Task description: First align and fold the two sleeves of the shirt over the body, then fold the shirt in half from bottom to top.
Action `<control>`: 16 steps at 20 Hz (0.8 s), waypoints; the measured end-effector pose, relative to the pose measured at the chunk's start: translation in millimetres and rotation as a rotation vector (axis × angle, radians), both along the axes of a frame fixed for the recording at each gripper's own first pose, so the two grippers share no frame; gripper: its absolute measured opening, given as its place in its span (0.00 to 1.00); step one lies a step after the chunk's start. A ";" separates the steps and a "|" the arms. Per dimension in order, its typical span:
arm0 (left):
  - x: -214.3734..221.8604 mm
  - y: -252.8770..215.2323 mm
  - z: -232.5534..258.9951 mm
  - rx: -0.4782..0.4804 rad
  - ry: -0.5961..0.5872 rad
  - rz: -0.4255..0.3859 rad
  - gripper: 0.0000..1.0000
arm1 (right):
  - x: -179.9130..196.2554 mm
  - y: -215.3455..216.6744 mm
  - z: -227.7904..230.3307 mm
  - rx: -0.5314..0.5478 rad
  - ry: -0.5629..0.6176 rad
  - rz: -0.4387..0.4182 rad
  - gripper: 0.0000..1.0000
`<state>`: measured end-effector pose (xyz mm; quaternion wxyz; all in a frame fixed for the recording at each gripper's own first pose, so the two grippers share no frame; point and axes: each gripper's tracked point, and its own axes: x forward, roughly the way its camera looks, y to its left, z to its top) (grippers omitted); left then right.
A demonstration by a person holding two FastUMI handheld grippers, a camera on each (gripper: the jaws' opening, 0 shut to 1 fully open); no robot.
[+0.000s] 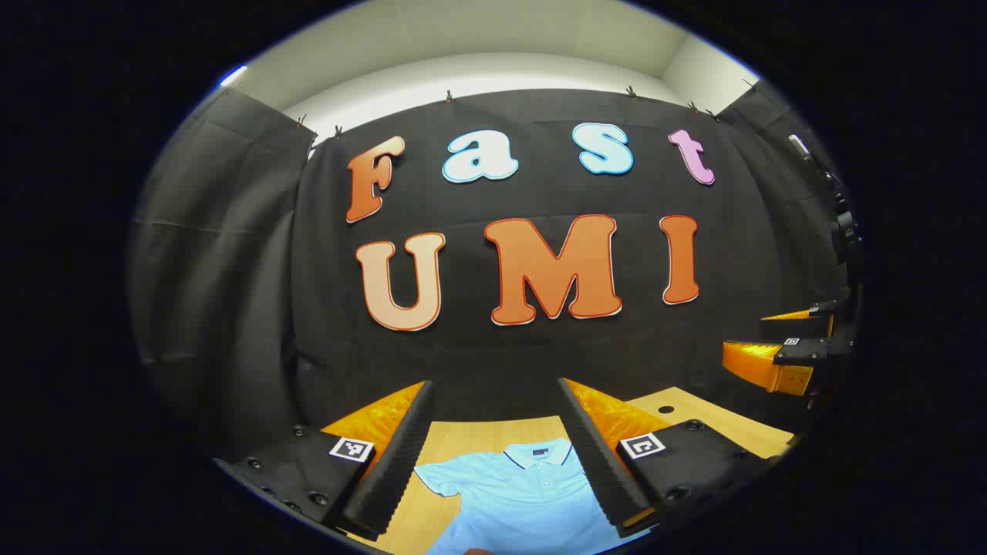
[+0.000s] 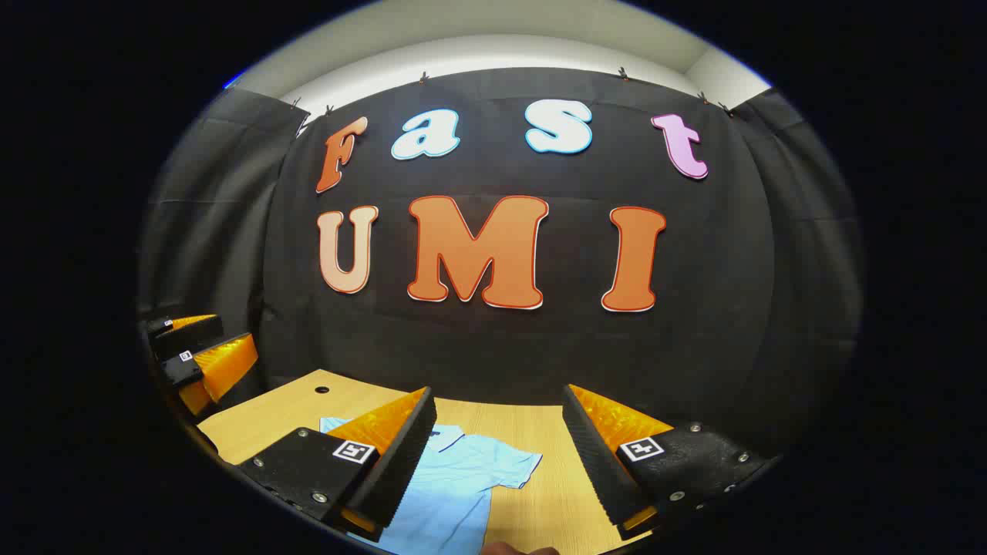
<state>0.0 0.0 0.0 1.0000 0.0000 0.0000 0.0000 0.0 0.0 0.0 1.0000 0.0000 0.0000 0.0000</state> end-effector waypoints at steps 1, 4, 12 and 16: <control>1.5 -3.3 -0.1 0.004 0.003 -0.003 1.00 | 1.1 -1.8 -3.7 -0.005 0.011 0.001 0.99; 10.8 -5.4 10.1 0.031 -0.029 -0.018 1.00 | 6.9 -4.6 -5.1 -0.012 0.017 -0.010 0.99; 47.3 -1.6 0.4 -0.017 -0.018 -0.070 1.00 | 23.4 -3.0 -9.6 0.006 0.028 -0.107 0.99; 53.8 3.5 2.7 -0.015 -0.035 -0.087 1.00 | 30.0 4.6 -18.9 -0.003 0.060 -0.113 0.99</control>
